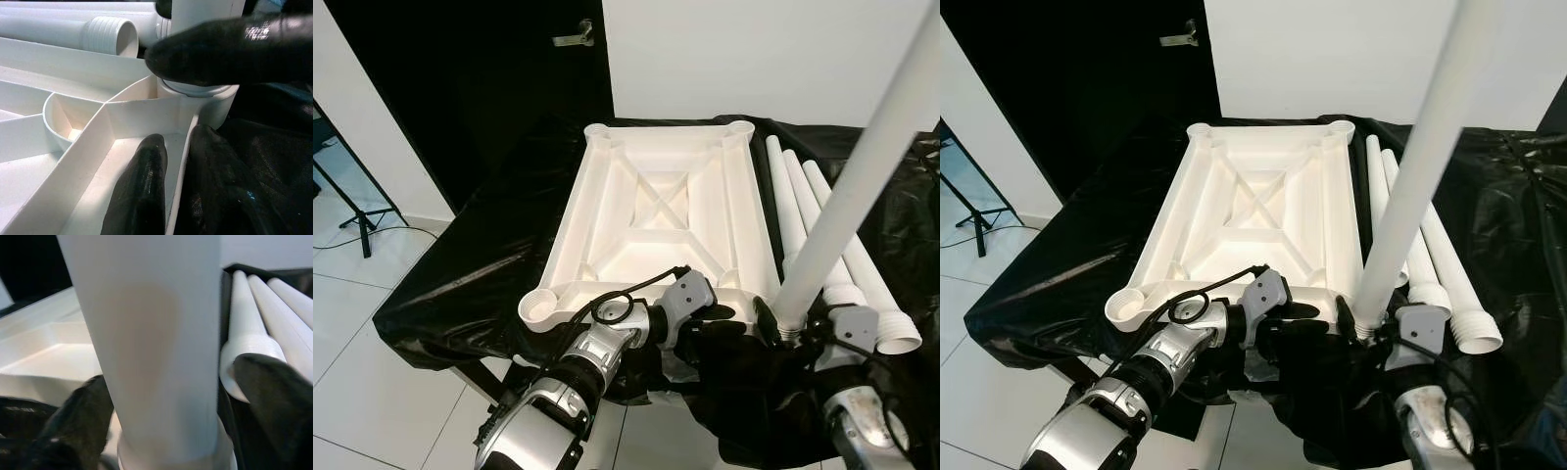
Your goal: Building children table
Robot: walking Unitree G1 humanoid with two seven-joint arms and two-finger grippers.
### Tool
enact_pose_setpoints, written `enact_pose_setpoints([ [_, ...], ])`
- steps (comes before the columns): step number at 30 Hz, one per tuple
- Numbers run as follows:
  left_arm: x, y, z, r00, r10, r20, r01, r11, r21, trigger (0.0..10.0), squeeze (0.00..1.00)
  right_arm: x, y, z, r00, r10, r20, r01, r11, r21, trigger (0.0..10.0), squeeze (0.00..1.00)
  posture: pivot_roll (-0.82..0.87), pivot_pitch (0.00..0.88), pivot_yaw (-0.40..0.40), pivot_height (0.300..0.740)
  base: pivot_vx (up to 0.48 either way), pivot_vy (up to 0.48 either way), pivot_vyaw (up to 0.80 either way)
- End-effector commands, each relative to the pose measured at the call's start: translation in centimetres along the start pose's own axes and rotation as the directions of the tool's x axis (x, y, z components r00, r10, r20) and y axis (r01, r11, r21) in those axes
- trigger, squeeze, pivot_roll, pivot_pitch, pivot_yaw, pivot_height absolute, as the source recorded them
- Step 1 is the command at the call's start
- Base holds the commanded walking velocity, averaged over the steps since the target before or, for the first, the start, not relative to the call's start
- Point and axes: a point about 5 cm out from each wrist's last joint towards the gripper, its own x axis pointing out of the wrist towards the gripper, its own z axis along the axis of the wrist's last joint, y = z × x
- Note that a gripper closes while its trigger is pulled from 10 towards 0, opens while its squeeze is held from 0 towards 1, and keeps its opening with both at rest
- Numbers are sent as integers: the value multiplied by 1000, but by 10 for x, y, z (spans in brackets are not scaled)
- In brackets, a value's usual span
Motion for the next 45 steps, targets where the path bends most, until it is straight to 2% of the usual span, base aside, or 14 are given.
enact_pose_setpoints([
  [1, -3, -23, -35, 978, -171, -117, 155, 979, -128, 10000, 0, 2, 2, -2, 999, 39, -12, -39, 999, 14, 10000, 1000, 69, 0, 51, 740, 0, 0, 0],
  [2, -3, -23, -35, 979, -168, -113, 153, 979, -132, 10000, 0, 4, 1, -1, 997, 76, -14, -76, 997, -4, 10000, 373, 72, 0, 47, 740, 0, 0, 0],
  [3, -3, -24, -35, 980, -166, -110, 150, 979, -136, 10000, 0, 5, -1, 0, 995, 102, -16, -103, 994, -24, 10000, 0, 73, 0, 45, 740, 0, 0, 0],
  [7, -3, -24, -36, 981, -159, -110, 143, 980, -140, 10000, 0, 9, -1, 3, 981, 193, -18, -194, 980, -51, 10000, 0, 78, 0, 41, 740, 0, 0, 0],
  [10, -4, -21, -35, 983, -150, -109, 134, 981, -137, 10000, 0, 13, 0, 5, 949, 314, -39, -316, 946, -75, 10000, 0, 81, 0, 40, 740, 0, 0, 0],
  [14, -4, -21, -35, 983, -149, -109, 134, 982, -136, 10000, 0, 13, 0, 6, 941, 336, -44, -338, 938, -75, 10000, 0, 79, 0, 42, 740, 0, 0, 0],
  [15, -4, -21, -35, 983, -150, -110, 135, 982, -135, 10000, 0, 13, -2, 5, 930, 362, -57, -365, 928, -68, 0, 0, 76, 0, 45, 740, 0, 0, 0],
  [16, -4, -21, -35, 982, -152, -111, 136, 981, -135, 10000, 0, 10, -3, 4, 915, 397, -77, -402, 914, -63, 0, 0, 75, 0, 48, 740, 0, 0, 0],
  [25, -4, -21, -35, 982, -153, -112, 138, 981, -134, 10000, 0, 9, -3, 3, 903, 420, -91, -426, 903, -58, 0, 0, 75, 0, 49, 740, 0, 0, 0],
  [27, -4, -22, -35, 980, -161, -114, 146, 980, -133, 10000, 0, -2, 1, -14, 916, 364, -168, -368, 930, 6, 0, 0, 72, 0, 50, 740, 0, 0, 0],
  [29, -4, -22, -35, 980, -161, -114, 146, 980, -133, 10000, 0, -2, 1, -14, 916, 364, -168, -368, 930, 6, 0, 0, 72, 0, 50, 740, 0, 0, 0],
  [32, -4, -21, -34, 981, -158, -113, 143, 981, -130, 10000, 0, -8, 17, -30, 963, 192, -189, -193, 981, 17, 0, 0, 77, 0, 49, 740, 0, 0, 0],
  [35, -5, -19, -33, 984, -146, -106, 131, 983, -131, 10000, 0, -4, 15, -26, 990, 51, -132, -51, 999, -3, 0, 0, 77, 0, 53, 740, 0, 0, 0],
  [45, -7, -18, -34, 982, -148, -118, 132, 983, -129, 10000, 0, 8, 8, -15, 993, -107, -40, 107, 994, -7, 0, 0, 80, 0, 50, 740, 0, 0, 0],
])
